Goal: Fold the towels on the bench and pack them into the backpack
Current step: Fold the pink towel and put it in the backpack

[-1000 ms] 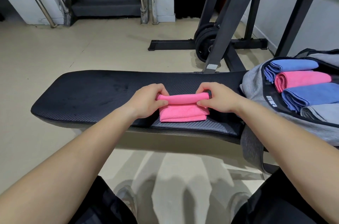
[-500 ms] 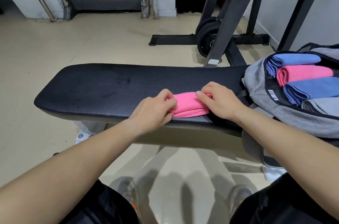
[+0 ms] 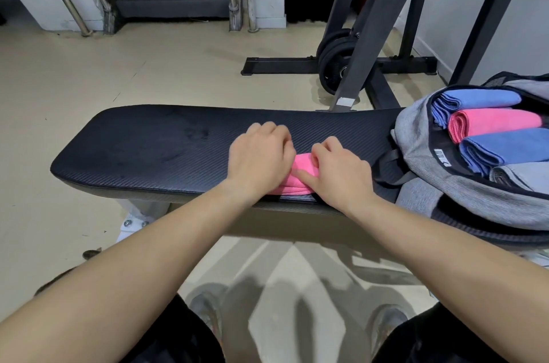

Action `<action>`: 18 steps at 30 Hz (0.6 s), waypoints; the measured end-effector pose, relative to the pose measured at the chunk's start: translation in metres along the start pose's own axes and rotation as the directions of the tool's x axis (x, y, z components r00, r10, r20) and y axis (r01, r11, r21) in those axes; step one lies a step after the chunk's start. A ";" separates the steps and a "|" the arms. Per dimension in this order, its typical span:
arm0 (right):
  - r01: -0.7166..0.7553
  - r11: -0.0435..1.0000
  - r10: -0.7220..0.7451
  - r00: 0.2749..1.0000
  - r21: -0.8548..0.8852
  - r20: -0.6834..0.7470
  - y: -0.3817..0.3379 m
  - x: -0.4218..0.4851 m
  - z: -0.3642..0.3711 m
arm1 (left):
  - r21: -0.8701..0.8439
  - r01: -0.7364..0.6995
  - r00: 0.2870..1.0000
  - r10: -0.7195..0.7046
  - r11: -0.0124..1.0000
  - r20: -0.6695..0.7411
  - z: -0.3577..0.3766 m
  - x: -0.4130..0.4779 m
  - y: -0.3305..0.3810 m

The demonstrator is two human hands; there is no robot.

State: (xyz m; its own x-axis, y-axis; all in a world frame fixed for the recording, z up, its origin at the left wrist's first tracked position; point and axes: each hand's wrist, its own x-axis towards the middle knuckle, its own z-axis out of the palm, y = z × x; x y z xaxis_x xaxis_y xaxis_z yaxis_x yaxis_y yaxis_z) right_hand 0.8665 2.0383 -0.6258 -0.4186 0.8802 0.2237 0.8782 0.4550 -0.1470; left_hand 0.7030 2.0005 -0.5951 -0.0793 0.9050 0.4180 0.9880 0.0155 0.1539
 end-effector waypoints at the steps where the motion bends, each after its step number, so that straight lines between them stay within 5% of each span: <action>1: 0.003 1.000 -0.003 1.000 -0.006 -0.009 0.000 0.000 0.001 | -0.055 0.083 0.994 -0.079 0.995 0.075 0.005 0.009 0.005; 6: 0.042 0.999 -0.043 0.999 -0.022 -0.026 0.006 -0.002 0.005 | -0.007 0.190 0.931 -0.178 0.982 0.319 0.048 0.012 0.001; 10: 0.072 0.989 -0.083 0.993 -0.130 -0.083 0.014 0.002 0.001 | 0.069 0.188 0.939 -0.200 0.980 0.280 0.060 -0.002 0.002; 14: -0.008 0.999 0.004 0.993 -0.037 -0.120 -0.004 0.022 -0.010 | 0.125 0.197 0.935 -0.224 0.972 0.273 0.061 -0.006 0.007; 18: -0.077 0.992 0.073 0.996 0.097 0.045 -0.017 0.034 0.002 | 0.116 0.216 0.935 -0.240 0.969 0.260 0.062 -0.007 0.007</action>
State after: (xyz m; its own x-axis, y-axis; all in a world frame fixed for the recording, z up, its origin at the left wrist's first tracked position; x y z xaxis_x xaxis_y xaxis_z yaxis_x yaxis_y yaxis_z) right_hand 0.8369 2.0606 -0.6175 -0.3636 0.9160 0.1692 0.8810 0.3972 -0.2569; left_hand 0.7190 2.0209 -0.6519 -0.2764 0.9534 0.1209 0.9561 0.2599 0.1357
